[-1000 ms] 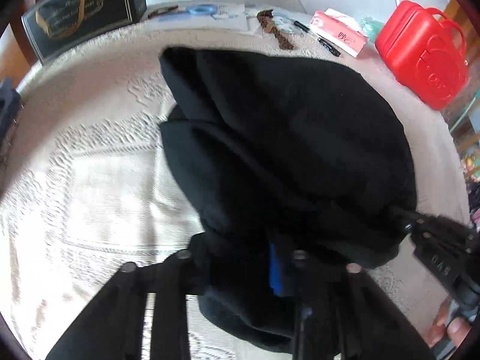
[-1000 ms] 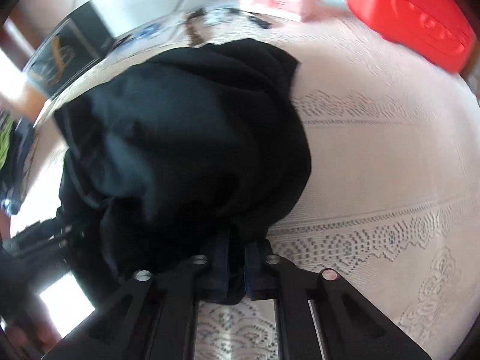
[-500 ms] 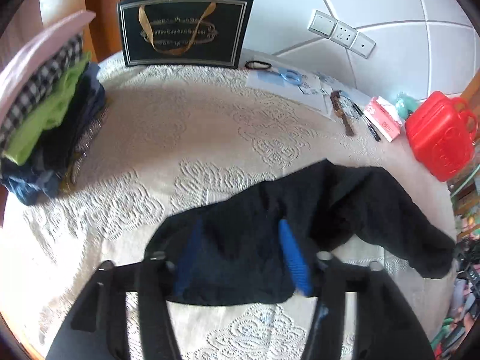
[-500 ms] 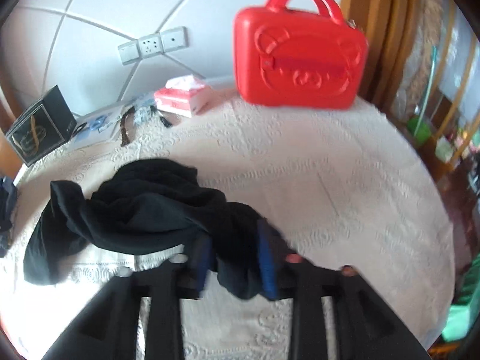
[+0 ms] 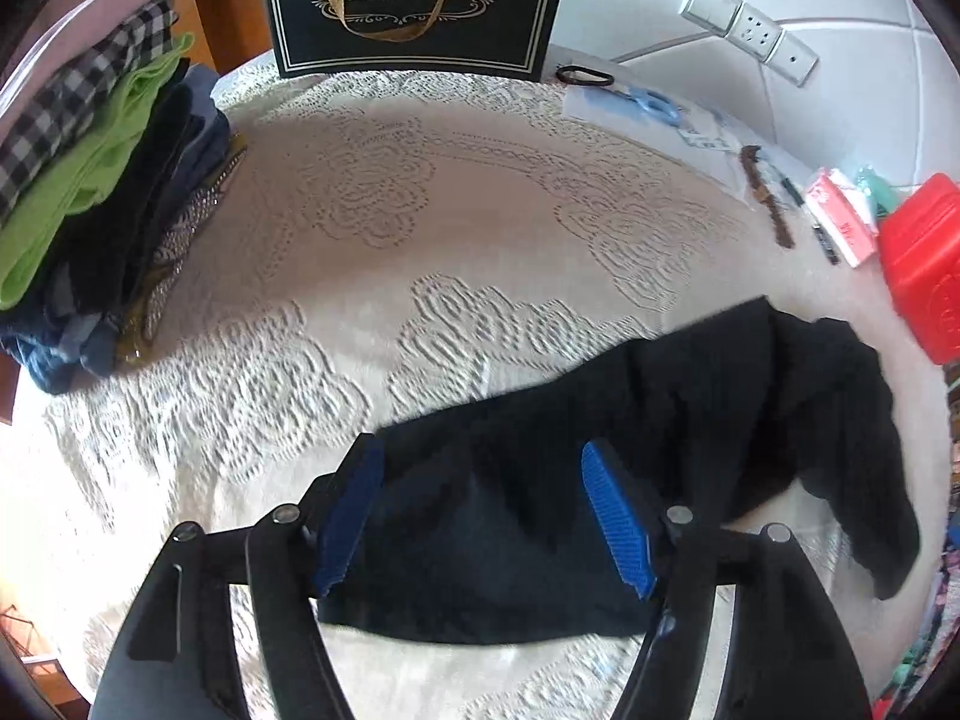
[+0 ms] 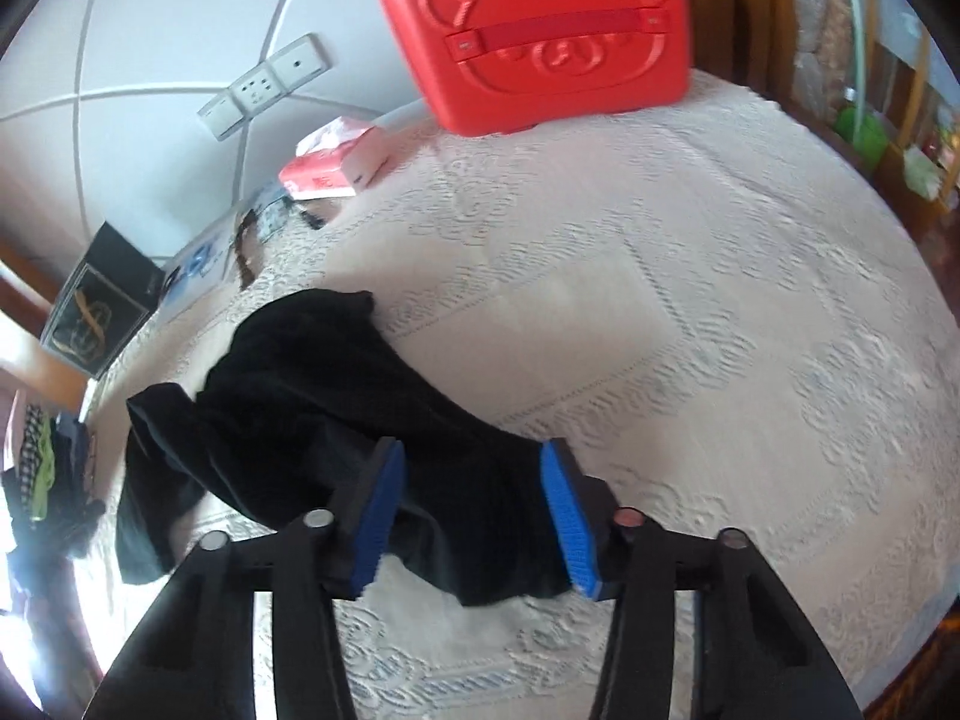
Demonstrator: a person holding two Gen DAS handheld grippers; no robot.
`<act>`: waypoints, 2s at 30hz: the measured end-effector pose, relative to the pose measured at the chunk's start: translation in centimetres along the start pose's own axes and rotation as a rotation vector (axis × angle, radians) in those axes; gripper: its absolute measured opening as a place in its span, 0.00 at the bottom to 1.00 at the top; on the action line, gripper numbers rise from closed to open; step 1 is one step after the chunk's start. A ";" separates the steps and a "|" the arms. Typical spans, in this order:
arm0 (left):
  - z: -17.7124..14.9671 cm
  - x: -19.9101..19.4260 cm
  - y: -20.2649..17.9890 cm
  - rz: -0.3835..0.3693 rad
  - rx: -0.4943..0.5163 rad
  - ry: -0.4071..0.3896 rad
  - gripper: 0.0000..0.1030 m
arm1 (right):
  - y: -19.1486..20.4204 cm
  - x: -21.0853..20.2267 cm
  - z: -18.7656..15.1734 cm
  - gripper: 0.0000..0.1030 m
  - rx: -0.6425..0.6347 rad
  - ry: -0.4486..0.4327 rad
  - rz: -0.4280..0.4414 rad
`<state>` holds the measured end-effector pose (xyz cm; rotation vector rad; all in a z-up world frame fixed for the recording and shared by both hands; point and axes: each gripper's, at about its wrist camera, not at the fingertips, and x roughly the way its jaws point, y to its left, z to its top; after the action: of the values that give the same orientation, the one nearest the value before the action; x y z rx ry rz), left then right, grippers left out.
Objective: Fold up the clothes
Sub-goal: 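Lift the T-shirt with both grippers and shake it open, then lay the T-shirt flat on the bed and open both grippers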
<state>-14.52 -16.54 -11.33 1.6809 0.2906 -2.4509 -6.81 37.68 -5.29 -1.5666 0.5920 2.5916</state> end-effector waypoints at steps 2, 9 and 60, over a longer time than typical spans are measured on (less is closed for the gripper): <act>0.2 1.4 0.2 -0.005 -0.001 0.032 0.66 | 1.7 1.7 1.6 0.41 -0.024 0.019 0.029; -0.7 4.4 0.2 0.014 0.045 0.065 0.73 | 7.3 10.6 6.9 0.55 -0.092 0.141 0.017; -3.7 -5.1 4.3 -0.097 0.079 -0.041 0.62 | -8.5 -2.5 -9.9 0.35 0.145 0.021 -0.106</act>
<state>-8.38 -19.70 -8.18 1.6824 0.2804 -2.5959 4.82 42.43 -9.68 -1.5371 0.6635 2.4007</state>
